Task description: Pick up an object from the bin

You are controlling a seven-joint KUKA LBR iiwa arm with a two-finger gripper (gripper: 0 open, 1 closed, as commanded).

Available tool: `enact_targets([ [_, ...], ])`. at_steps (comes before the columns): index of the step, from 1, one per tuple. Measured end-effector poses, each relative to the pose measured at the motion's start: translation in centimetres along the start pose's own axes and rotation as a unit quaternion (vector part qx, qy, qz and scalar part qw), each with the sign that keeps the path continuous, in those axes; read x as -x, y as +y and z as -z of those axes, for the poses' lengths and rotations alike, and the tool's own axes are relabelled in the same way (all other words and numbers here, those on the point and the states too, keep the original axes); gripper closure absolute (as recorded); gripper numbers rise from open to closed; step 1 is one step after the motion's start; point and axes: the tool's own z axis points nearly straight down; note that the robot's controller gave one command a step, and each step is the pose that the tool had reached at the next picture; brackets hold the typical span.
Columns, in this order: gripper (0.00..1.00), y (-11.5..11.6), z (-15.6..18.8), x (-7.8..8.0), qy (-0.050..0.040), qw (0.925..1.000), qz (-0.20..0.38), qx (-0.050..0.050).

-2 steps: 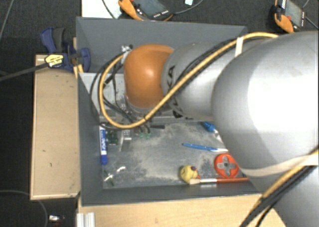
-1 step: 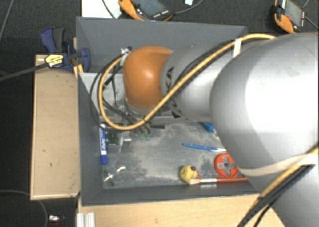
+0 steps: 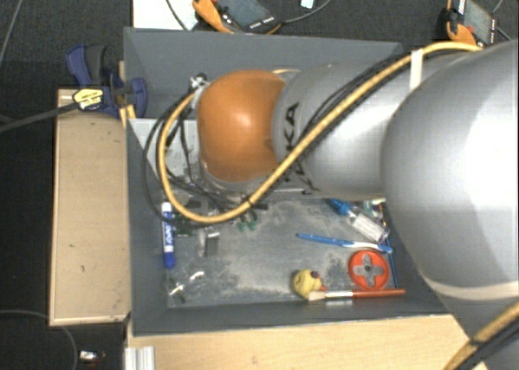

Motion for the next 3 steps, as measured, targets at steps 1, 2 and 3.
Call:
enact_targets([
  [1, 0.00, -1.8, -3.6, 4.0, 0.0038, 0.9961, -0.088, -0.002],
  [2, 0.00, -0.7, -7.7, 3.5, 0.0001, 0.9999, 0.015, 0.000],
  [3, 0.00, -0.8, -7.6, 3.6, -0.0010, 0.9999, 0.013, 0.000],
])
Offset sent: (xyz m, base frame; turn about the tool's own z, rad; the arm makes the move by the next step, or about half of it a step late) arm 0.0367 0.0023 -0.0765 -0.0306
